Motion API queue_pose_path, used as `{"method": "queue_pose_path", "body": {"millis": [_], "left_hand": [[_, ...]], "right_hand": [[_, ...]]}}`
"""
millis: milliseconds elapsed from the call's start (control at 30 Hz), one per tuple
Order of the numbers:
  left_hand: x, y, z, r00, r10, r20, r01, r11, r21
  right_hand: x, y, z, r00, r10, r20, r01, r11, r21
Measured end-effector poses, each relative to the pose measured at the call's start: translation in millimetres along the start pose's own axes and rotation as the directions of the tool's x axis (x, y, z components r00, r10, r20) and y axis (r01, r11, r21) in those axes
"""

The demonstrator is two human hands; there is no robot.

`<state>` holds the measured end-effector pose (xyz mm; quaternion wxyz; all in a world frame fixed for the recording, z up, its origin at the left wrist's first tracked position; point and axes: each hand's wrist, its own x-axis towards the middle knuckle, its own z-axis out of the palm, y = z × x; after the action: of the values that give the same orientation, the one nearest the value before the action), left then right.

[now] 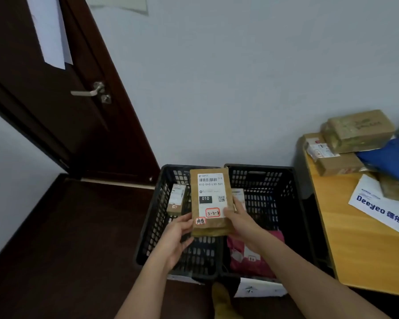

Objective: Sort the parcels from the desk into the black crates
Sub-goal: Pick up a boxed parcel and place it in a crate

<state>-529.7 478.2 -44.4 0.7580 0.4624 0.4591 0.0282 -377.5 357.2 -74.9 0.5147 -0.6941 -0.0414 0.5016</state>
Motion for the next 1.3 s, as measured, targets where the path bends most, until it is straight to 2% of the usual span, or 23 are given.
{"method": "queue_pose_path", "body": {"millis": [100, 333, 533, 733, 833, 933, 1133, 1300], "left_hand": [[26.7, 8.4, -15.3, 0.997, -0.025, -0.066, 0.024, 1.0, -0.009], [95.4, 22.4, -54.3, 0.971, -0.141, -0.191, 0.147, 0.989, 0.02], [166.6, 1.1, -66.6, 0.949, -0.243, -0.202, 0.261, 0.963, 0.066], [248.1, -49.8, -75.0, 0.942, -0.289, -0.172, 0.308, 0.947, 0.096], [290.5, -76.3, -83.6, 0.944, -0.294, -0.148, 0.313, 0.94, 0.132], [330.3, -98.3, -93.1, 0.935, -0.329, -0.133, 0.341, 0.936, 0.084], [400.3, -126.7, -101.8, 0.942, -0.293, -0.161, 0.291, 0.956, -0.034], [438.2, -141.2, -109.5, 0.95, -0.232, -0.21, 0.235, 0.972, -0.011]], "right_hand": [[30.0, -6.2, 18.1, 0.999, 0.006, 0.04, -0.005, 1.0, -0.024], [99.8, -1.3, 54.5, 0.984, 0.144, 0.105, -0.143, 0.99, -0.014], [169.1, 38.2, 59.5, 0.969, 0.247, 0.006, -0.245, 0.964, -0.1], [243.5, 102.5, 65.1, 0.946, 0.301, -0.12, -0.308, 0.95, -0.051], [280.2, 129.9, 74.3, 0.928, 0.299, -0.225, -0.315, 0.948, -0.041], [314.3, 145.5, 82.3, 0.919, 0.283, -0.275, -0.296, 0.955, -0.009], [382.7, 163.1, 84.3, 0.921, 0.232, -0.313, -0.246, 0.969, -0.004], [413.5, 170.3, 79.9, 0.94, 0.188, -0.286, -0.218, 0.973, -0.078]]}}
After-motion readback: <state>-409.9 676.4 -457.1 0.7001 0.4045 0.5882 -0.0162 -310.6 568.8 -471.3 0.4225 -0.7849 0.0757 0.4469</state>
